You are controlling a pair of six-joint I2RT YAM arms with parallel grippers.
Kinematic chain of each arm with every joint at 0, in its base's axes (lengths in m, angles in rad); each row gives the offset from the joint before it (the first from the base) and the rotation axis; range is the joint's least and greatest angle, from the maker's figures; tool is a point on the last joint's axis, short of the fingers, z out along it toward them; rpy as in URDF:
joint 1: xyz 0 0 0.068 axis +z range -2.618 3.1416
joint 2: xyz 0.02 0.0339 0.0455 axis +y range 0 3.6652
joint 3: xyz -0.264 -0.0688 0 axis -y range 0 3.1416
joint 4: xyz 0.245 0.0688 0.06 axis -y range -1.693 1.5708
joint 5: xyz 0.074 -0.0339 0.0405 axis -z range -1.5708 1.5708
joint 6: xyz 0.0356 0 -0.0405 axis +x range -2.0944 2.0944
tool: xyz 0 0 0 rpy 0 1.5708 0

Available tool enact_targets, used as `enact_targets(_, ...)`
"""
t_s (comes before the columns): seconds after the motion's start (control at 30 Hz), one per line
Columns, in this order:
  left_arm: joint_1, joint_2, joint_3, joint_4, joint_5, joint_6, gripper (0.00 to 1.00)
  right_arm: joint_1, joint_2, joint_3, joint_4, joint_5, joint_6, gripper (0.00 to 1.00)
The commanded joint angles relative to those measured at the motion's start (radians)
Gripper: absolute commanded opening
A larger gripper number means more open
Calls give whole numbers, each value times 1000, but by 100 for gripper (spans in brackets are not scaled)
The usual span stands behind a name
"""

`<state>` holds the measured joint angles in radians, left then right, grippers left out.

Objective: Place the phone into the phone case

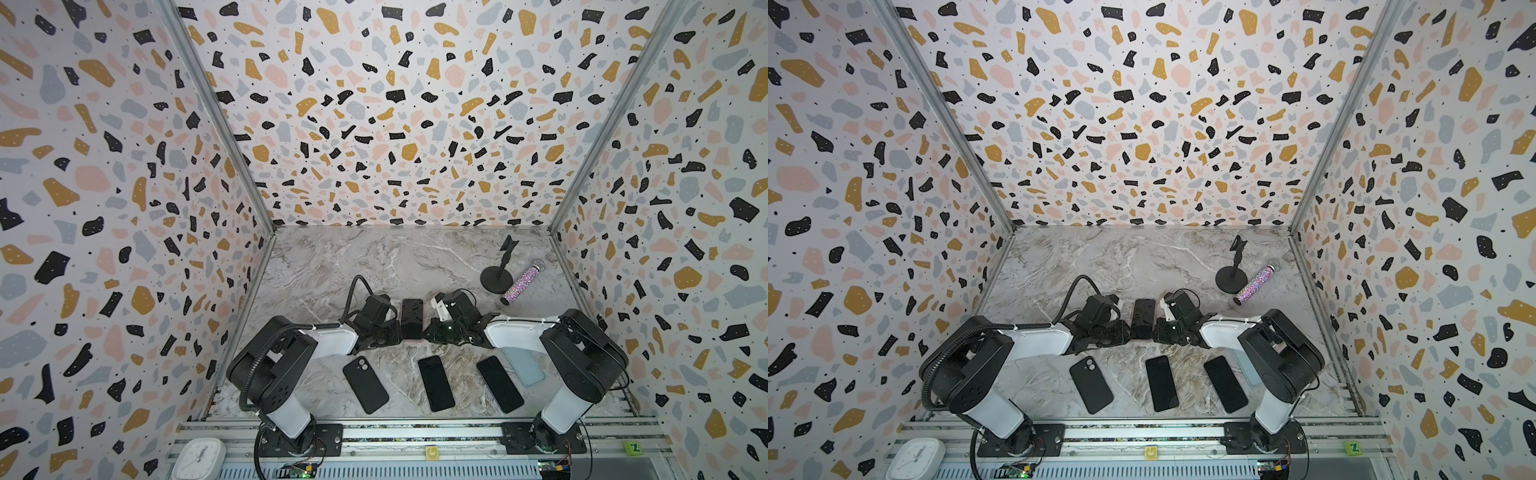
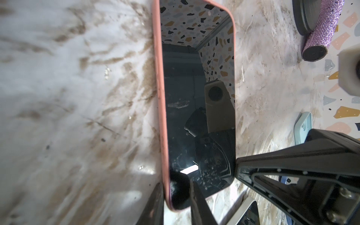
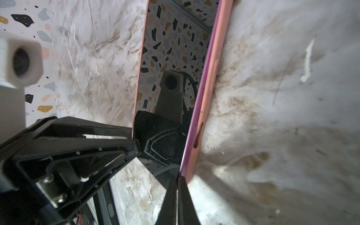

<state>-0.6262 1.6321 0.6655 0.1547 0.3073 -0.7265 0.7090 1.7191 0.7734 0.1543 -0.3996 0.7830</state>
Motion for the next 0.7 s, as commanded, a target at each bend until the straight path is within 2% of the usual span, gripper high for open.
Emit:
enact_targets(0.0,-50,31,-3,0,104,23,25,75,86,-3,-66,-78,-48,5)
enact_targets(0.17,10,-14,21,-138,52,120,40,10,-66,69,-233,33,-143,8)
enact_targets(0.3,26,-40,47,-218,24,183,52,-14,-119,81,-270,64,-174,19)
enact_targets(0.47,29,-33,68,-253,28,217,55,-29,-96,81,-262,29,-187,27)
enact_targets(0.67,15,-54,146,-360,-36,303,61,-57,-103,80,-234,-24,-195,29)
